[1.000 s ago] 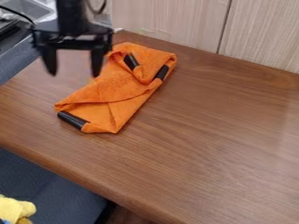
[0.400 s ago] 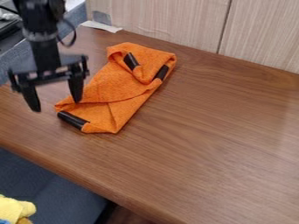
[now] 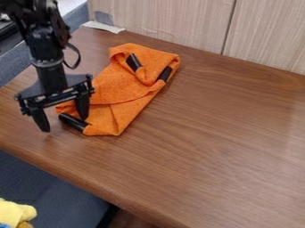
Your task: Fold the cloth from bottom to top
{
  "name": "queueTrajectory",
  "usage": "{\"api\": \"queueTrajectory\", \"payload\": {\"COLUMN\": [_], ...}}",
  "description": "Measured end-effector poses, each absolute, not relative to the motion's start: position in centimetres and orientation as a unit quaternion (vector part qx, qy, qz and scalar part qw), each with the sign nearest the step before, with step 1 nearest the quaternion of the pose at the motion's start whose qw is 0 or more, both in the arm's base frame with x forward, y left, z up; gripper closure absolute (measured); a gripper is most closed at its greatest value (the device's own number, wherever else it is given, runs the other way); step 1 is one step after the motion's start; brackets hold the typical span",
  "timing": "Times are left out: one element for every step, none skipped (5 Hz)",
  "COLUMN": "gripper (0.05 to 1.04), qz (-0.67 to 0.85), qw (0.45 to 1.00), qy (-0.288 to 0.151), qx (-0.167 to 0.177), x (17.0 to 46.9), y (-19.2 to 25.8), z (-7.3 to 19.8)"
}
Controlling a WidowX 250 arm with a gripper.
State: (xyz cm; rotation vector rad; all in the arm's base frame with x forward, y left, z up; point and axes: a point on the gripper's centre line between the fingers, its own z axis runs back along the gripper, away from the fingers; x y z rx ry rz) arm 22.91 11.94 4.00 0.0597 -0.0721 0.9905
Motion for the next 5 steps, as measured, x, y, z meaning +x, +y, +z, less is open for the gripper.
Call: {"api": "queueTrajectory", "payload": {"gripper": [0.127, 0.405, 0.697, 0.901, 0.996], "qz": [0.481, 0.491, 0.494, 0.506, 0.509], "qw": [0.875, 0.869, 0.867, 0.86, 0.859], "qy": [-0.035, -0.036, -0.037, -0.032, -0.031], "qx": [0.032, 0.047, 0.053, 0.055, 0.047], "x": [22.8, 22.8, 22.7, 22.3, 22.1], "y": [11.9, 11.5, 11.5, 11.4, 10.7], "z": [3.3, 3.2, 3.3, 3.4, 4.5]}}
